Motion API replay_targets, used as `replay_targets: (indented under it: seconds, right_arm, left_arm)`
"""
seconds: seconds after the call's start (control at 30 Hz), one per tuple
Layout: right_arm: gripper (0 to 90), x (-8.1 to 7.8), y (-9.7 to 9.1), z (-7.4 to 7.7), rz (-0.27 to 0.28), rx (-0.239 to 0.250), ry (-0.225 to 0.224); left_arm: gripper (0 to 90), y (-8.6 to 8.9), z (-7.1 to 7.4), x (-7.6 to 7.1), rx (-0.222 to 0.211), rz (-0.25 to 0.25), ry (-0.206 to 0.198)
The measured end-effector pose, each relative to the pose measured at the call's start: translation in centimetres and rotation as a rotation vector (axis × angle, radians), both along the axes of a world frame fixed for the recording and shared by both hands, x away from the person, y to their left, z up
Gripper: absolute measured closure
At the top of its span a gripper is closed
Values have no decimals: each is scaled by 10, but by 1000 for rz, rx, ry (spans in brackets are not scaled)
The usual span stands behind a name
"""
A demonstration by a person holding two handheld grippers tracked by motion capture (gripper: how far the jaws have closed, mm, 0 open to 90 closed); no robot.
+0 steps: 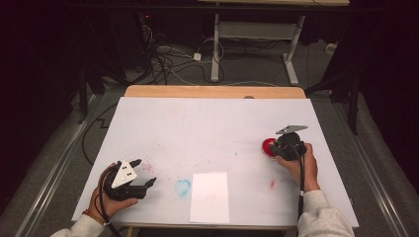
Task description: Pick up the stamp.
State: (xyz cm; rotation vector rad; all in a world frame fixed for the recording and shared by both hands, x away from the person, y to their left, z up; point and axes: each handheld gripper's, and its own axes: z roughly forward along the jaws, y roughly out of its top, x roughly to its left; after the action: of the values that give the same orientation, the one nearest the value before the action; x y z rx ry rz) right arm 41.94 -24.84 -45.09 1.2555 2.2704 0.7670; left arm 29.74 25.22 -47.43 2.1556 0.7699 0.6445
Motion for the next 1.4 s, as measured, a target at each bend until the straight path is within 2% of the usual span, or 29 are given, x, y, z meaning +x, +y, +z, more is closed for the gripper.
replay_targets:
  seconds: [0.13,0.17,0.23,0.3,0.4,0.47,0.57,0.63,0.67,0.73,0.8,0.83,0.9,0.97,1.23,1.27,1.3,1.4]
  right_arm:
    - [767,-1,4,0,6,-34,-7]
    - [767,-1,4,0,6,-34,-7]
    - [767,-1,3,0,7,-31,-8]
    - [767,-1,3,0,6,-27,-7]
    - [767,-1,3,0,6,-27,-7]
    - [767,-1,0,-1,4,-4,-3]
    - [767,0,-2,-2,3,14,0]
    - [767,-1,0,-1,1,-4,-3]
    - [766,-1,1,-1,3,-12,-4]
    - [766,-1,2,0,8,-23,-5]
    - [766,-1,0,3,7,-15,0]
    - [766,-1,0,5,9,-6,-10]
    - [766,-4,0,13,16,7,-29]
    - [766,-7,0,24,17,14,-60]
    - [766,-27,-8,65,10,79,-176]
    - [766,-27,-8,65,10,79,-176]
    - [765,-31,-9,73,16,82,-210]
    - [765,-34,-8,78,16,83,-225]
  left_arm:
    - [213,0,0,0,0,0,-1]
    - [213,0,1,0,5,-3,-17]
    - [220,0,2,-1,-3,6,-19]
    - [221,0,3,0,-5,4,-38]
    - [220,0,3,0,-2,2,-33]
    - [220,0,2,-1,-4,4,-17]
    - [220,0,2,-1,-6,2,-16]
    - [220,0,2,-1,-6,0,-30]
    - [220,0,2,-1,-11,5,-17]
    - [220,0,2,-1,-10,4,-17]
    - [220,1,2,0,-1,-1,-26]
    - [220,0,2,0,-5,4,-14]
    - [220,0,2,1,-4,0,-25]
    - [220,-1,1,0,-3,3,-10]
    - [220,-1,1,0,-3,2,-9]
    - [220,-1,1,0,-3,2,-9]
    - [220,-1,1,0,-3,3,-8]
    - [219,-1,1,0,0,2,-7]
